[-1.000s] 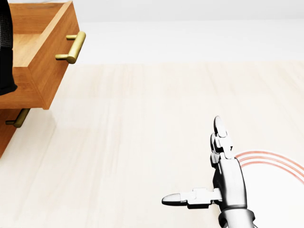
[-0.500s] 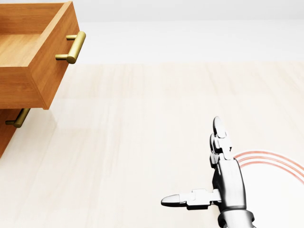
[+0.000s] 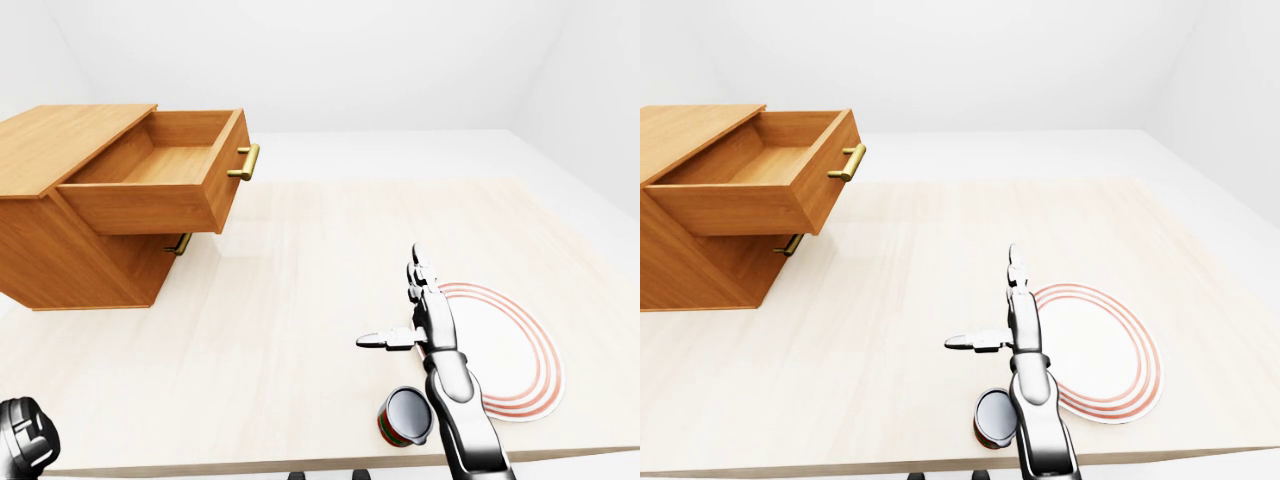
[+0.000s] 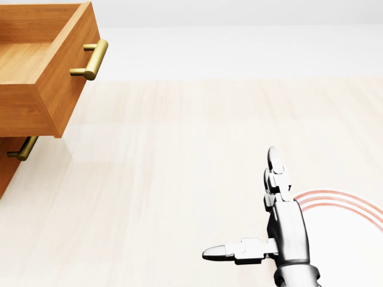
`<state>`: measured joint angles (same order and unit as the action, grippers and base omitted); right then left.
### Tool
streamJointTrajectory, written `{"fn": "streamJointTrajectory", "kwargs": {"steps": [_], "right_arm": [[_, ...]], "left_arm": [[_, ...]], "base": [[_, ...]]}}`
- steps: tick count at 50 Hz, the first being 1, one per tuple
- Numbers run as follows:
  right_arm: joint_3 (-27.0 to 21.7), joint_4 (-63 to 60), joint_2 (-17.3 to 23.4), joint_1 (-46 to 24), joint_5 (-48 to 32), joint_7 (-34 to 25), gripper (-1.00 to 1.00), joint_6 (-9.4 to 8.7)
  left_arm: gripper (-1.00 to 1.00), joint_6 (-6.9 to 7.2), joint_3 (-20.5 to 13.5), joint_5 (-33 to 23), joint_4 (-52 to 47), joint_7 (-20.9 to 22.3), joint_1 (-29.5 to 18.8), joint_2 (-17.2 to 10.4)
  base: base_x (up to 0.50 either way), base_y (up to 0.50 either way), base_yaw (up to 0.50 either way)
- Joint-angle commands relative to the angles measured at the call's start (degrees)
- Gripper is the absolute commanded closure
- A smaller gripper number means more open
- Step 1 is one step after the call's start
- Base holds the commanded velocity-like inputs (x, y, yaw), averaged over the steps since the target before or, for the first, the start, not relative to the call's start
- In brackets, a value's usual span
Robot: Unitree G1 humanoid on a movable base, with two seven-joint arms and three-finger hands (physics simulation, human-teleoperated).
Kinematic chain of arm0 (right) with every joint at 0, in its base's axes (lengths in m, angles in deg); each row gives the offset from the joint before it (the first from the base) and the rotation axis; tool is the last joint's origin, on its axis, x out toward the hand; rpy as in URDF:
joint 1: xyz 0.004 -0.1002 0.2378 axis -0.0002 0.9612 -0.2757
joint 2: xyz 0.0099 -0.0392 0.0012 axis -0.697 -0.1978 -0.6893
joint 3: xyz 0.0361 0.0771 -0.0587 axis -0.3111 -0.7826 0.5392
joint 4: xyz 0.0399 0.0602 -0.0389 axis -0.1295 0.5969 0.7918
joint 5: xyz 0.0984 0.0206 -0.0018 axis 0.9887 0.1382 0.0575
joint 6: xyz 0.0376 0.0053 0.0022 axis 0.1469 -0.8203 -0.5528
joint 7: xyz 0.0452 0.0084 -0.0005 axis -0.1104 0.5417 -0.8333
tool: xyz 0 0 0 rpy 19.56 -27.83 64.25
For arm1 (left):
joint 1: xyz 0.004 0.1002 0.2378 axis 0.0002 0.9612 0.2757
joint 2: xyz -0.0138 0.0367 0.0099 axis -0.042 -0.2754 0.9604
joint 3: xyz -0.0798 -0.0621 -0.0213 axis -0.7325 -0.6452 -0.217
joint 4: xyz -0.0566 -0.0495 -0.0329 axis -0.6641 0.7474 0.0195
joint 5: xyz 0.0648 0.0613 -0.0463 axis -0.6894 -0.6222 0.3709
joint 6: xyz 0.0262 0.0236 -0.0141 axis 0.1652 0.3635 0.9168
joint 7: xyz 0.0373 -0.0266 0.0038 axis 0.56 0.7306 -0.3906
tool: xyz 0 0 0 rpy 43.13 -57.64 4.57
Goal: Put the bowl on top of the cabinet.
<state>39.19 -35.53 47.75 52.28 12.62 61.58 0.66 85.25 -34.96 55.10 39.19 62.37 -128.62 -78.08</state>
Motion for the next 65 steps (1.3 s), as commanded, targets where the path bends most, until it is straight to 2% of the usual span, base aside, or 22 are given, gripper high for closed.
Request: {"fn": "streamJointTrajectory", "kwargs": {"steps": [1, 6, 9, 13, 15, 17, 20, 23, 25, 28, 33, 44, 55, 65], "right_arm": [[-0.14, 0.23, 0.07, -0.14, -0.02, -0.02, -1.00, 0.09], [0.18, -0.12, 0.02, 0.22, -0.20, -0.08, -1.00, 0.18], [0.43, -1.21, 0.01, 0.63, -0.28, -0.16, -1.00, -0.34], [0.37, -0.78, 0.06, 0.47, -0.33, -0.13, -1.00, -0.16], [0.32, -1.28, 0.09, 0.63, -0.21, -0.24, -1.00, -0.38], [0.31, -1.26, 0.07, 0.61, -0.24, -0.20, -1.00, -0.38], [0.47, -1.02, 0.04, 0.54, -0.35, -0.21, -1.00, -0.28], [0.63, -0.88, 0.01, 0.55, -0.49, -0.17, -1.00, -0.18], [0.64, -1.10, 0.05, 0.73, -0.47, -0.20, -1.00, -0.15], [0.70, -1.09, 0.04, 0.67, -0.53, -0.18, -1.00, -0.20], [0.79, -1.13, 0.03, 0.81, -0.53, -0.15, -1.00, -0.08], [1.24, -1.67, 0.03, 1.19, -0.84, 0.01, -1.00, -0.14], [1.13, -1.98, 0.08, 1.30, -0.57, -0.08, -1.00, -0.18], [1.42, -2.54, 0.09, 1.62, -0.72, -0.04, -1.00, -0.30]], "left_arm": [[1.00, 0.00, -1.07, 1.72, 13.70, -7.20, -0.65, -4.86], [0.99, 0.00, -1.17, 2.07, 17.80, -8.68, -0.12, -6.62], [1.00, 0.00, -0.20, 1.82, 20.70, -9.57, -1.08, -7.22], [0.99, -0.06, 0.29, 1.54, 23.02, -10.06, -1.86, -8.07], [0.99, -1.48, 0.72, 1.07, 25.74, -10.96, -2.57, -8.77], [1.00, -1.84, 0.61, 1.28, 26.84, -11.16, -2.93, -9.37], [0.99, -3.96, 1.56, 0.84, 30.74, -13.41, -3.82, -9.60], [0.99, -5.94, 3.12, -0.50, 34.61, -15.77, -5.27, -8.90], [0.99, -8.25, 4.84, -2.30, 39.72, -18.07, -6.68, -7.81], [0.99, -10.00, 6.46, -4.79, 45.82, -20.72, -8.22, -6.73], [1.00, -10.00, 8.41, -8.17, 56.56, -25.21, -11.12, -6.17], [0.99, -10.00, 11.53, -13.02, 69.25, -30.95, -13.53, -4.67], [1.00, -10.00, 13.59, -15.44, 77.92, -30.95, -15.37, -3.90], [1.00, -10.00, 14.27, -16.05, 79.46, -30.95, -15.67, -3.37]], "base": [[0.00, 0.00, 0.00], [0.00, 0.00, 0.00], [0.00, 0.00, 0.00], [0.00, 0.00, 0.00], [0.00, 0.00, 0.00], [0.00, 0.00, 0.00], [0.00, 0.00, 0.00], [0.00, 0.00, 0.00], [0.00, 0.00, 0.00], [0.00, 0.00, 0.00], [0.00, 0.00, 0.00], [0.00, 0.00, 0.00], [0.00, 0.00, 0.00], [0.00, 0.00, 0.00]]}}
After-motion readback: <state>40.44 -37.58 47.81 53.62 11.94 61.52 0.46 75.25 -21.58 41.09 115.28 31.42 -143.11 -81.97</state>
